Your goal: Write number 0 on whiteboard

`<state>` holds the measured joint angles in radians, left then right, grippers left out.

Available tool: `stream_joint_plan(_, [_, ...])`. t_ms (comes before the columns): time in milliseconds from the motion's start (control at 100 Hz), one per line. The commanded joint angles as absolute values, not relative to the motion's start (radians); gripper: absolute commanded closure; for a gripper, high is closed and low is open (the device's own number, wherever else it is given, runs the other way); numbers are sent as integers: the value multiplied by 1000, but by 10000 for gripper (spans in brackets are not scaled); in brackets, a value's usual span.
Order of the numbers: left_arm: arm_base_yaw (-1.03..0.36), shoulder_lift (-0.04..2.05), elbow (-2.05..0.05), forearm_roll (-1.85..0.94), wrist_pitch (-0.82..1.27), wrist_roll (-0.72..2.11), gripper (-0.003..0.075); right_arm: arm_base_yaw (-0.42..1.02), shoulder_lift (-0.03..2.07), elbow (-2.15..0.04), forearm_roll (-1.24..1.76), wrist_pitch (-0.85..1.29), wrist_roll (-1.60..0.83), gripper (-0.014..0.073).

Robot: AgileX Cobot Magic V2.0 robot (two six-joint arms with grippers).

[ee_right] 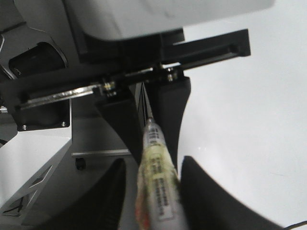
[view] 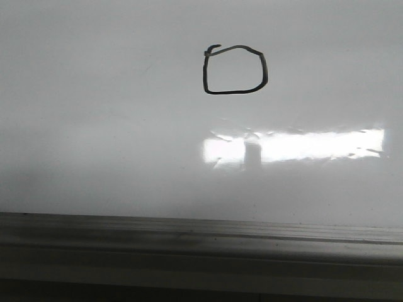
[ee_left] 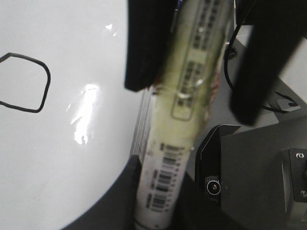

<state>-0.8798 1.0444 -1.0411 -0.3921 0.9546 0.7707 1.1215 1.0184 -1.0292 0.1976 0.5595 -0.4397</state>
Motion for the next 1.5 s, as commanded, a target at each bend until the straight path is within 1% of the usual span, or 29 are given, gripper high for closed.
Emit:
stream_joint_plan(0, [-880, 1039, -1054, -485, 782, 743, 740, 1129, 1013, -1058, 250, 471, -447, 177])
stream_joint_plan(50, [-880, 1037, -1039, -507, 757, 738, 740, 1127, 1005, -1058, 233, 471, -447, 116])
stream_joint_plan(80, [-880, 1037, -1031, -519, 742, 736, 740, 1126, 1003, -1058, 222, 471, -447, 103])
stream_joint_plan(260, [-880, 1035, -982, -581, 651, 723, 740, 1056, 926, -1058, 201, 471, -445, 121])
stream_joint_plan(390, [-880, 1028, -945, -583, 565, 669, 740, 938, 843, -1058, 200, 484, -437, 121])
stream_joint_plan(440, [-878, 1019, -929, -583, 515, 641, 740, 887, 806, -1058, 200, 502, -436, 134])
stream_joint_plan(510, [-876, 1005, -900, -583, 412, 584, 740, 818, 756, -1058, 200, 544, -436, 199])
stream_joint_plan(580, [-870, 995, -866, -583, 299, 506, 740, 761, 713, -1058, 200, 604, -434, 326])
stream_joint_plan(620, [-861, 993, -847, -583, 241, 463, 740, 733, 691, -1058, 200, 640, -432, 429])
stream_joint_plan(630, [-857, 993, -844, -583, 232, 445, 740, 729, 687, -1056, 200, 654, -432, 467])
stream_joint_plan(650, [-850, 993, -836, -585, 207, 417, 740, 719, 677, -1054, 200, 676, -430, 506])
stream_joint_plan(660, [-847, 993, -830, -585, 192, 398, 740, 712, 672, -1052, 200, 689, -430, 566])
stream_joint_plan(670, [-845, 993, -827, -585, 184, 388, 740, 710, 669, -1052, 200, 689, -430, 566])
stream_joint_plan(700, [-830, 998, -816, -585, 160, 348, 740, 700, 657, -1045, 200, 715, -430, 661])
stream_joint_plan(710, [-826, 998, -811, -585, 155, 340, 740, 698, 650, -1041, 200, 719, -430, 673])
stream_joint_plan(810, [-774, 1023, -792, -585, 130, 246, 740, 690, 608, -993, 200, 740, -396, 661])
stream_joint_plan(1050, [-667, 1113, -789, -633, 118, 212, 740, 690, 562, -845, 200, 688, -320, 661])
stream_joint_plan(1280, [-651, 1177, -789, -661, 118, 212, 740, 690, 562, -759, 230, 603, -297, 661])
stream_joint_plan(1490, [-649, 1215, -789, -682, 91, 212, 740, 690, 562, -747, 265, 562, -297, 661])
